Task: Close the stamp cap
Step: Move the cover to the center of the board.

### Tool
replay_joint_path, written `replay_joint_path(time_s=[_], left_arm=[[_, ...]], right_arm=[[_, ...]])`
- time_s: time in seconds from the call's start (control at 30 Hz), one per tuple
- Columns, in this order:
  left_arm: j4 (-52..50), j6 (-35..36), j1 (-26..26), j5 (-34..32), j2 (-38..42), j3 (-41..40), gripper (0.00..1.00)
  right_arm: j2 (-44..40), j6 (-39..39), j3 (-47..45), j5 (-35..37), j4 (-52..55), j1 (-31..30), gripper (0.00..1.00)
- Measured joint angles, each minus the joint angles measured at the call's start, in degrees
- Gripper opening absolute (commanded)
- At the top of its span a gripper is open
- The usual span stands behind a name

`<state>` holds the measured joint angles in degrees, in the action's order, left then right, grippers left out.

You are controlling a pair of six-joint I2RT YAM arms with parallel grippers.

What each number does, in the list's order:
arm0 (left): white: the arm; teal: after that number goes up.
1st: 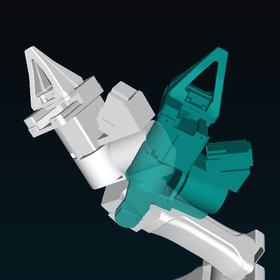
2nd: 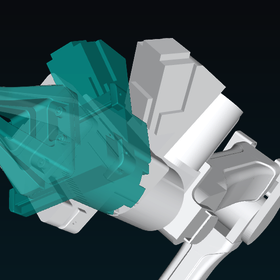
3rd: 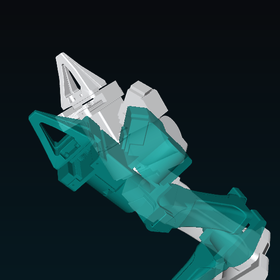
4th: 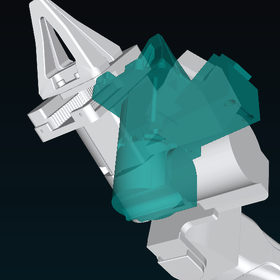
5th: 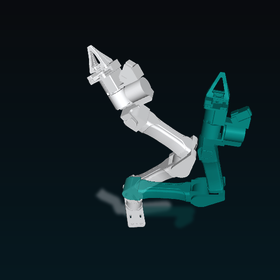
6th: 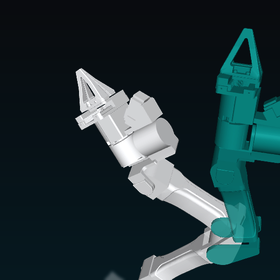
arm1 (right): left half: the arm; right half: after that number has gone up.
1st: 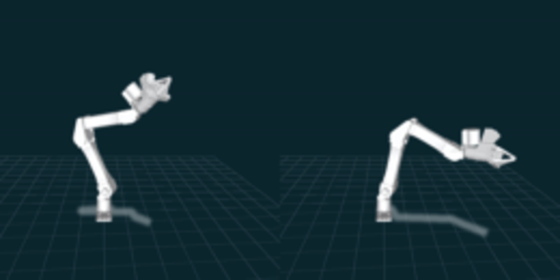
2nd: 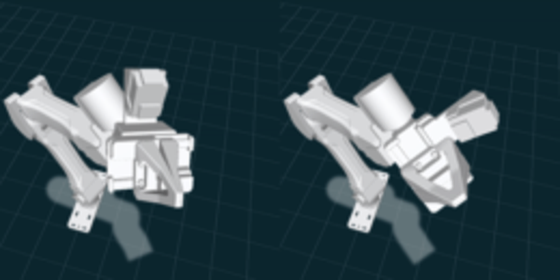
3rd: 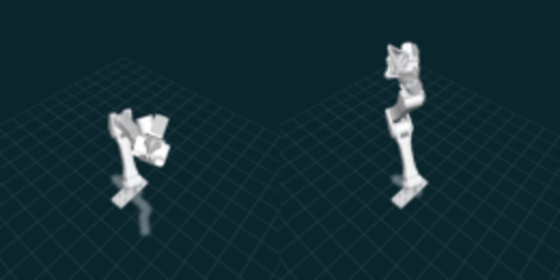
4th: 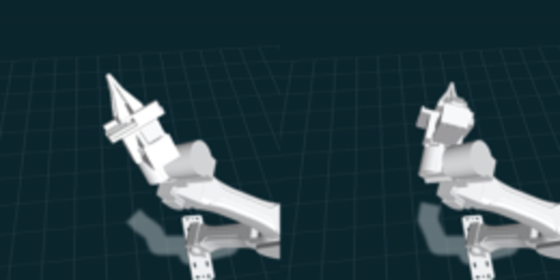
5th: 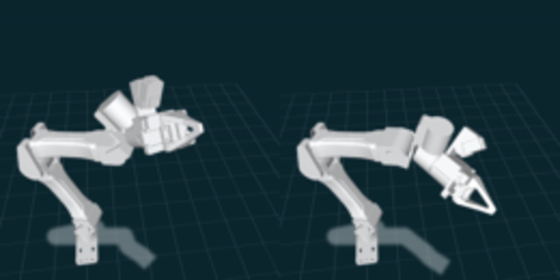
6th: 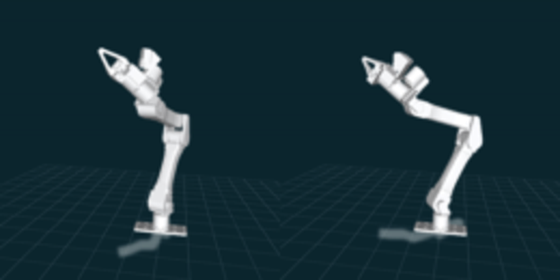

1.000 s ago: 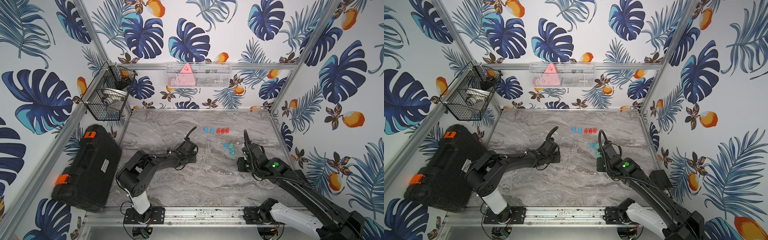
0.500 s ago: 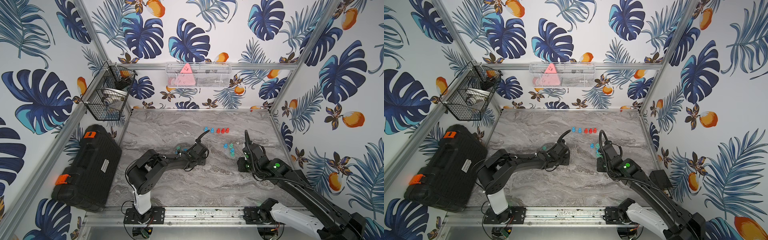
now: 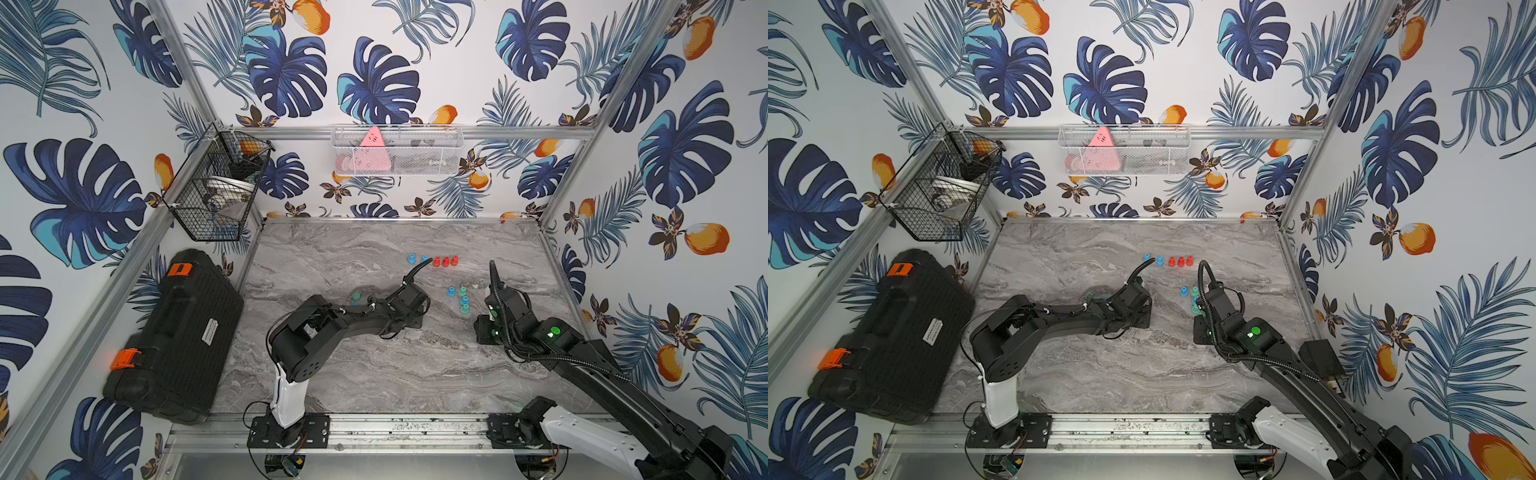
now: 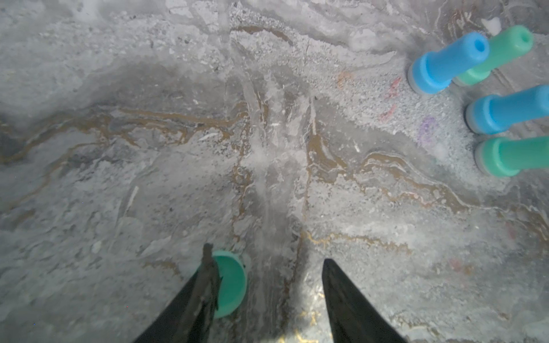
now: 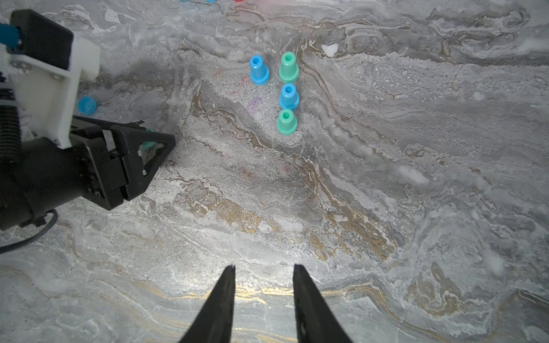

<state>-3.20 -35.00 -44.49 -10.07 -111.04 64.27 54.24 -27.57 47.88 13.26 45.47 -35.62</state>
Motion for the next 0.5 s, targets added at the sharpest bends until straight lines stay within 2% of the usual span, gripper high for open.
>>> replay_joint_path(time_s=[0.5], left_arm=[[-5.4,0.0,-0.1,2.1,-0.2,3.2,0.6]], right_arm=[[0.1,-0.1,0.0,0.8,0.0,0.0,0.36]])
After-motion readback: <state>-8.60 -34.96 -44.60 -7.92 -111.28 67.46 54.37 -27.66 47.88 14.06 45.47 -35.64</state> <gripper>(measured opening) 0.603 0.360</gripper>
